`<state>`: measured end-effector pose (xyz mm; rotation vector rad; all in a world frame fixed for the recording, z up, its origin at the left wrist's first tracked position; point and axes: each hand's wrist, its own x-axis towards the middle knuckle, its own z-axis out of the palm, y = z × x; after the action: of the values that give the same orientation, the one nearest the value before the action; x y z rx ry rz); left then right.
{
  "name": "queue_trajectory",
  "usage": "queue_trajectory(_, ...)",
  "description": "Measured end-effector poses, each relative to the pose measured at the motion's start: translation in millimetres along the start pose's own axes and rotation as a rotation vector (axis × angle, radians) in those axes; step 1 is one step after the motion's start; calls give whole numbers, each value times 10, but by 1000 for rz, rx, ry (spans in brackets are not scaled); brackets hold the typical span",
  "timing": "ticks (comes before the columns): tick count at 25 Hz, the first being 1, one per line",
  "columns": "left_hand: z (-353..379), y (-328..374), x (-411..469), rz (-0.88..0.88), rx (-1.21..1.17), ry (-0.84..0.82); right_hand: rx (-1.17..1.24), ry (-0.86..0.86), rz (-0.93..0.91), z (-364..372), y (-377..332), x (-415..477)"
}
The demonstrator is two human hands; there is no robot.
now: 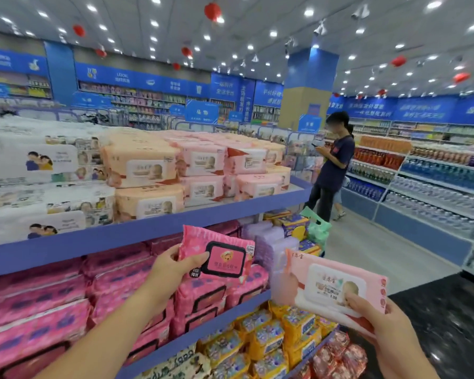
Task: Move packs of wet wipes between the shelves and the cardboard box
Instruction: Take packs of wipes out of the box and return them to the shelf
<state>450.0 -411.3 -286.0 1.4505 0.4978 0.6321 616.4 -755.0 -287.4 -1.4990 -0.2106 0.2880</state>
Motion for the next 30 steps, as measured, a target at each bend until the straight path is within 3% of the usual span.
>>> queue_trajectory(8,1099,-378,1361,-101,181,364,-168,-185,-3,-258,-170,2288)
queue_trajectory(13,1538,-542,1754,-193,437,349,-277,-328,30,-225,-201,3211)
queue_trajectory(17,1527,-721,1915,-218,572,345,-153,-403,68,-88,-155,3563)
queue_trajectory(26,1426,-304,2187,-240,1469,0,-31,-586,97,258,-20,3858)
queue_trajectory(30,1423,-481,2168,-247,1460,3,-27,-658,80,327,-64,3873)
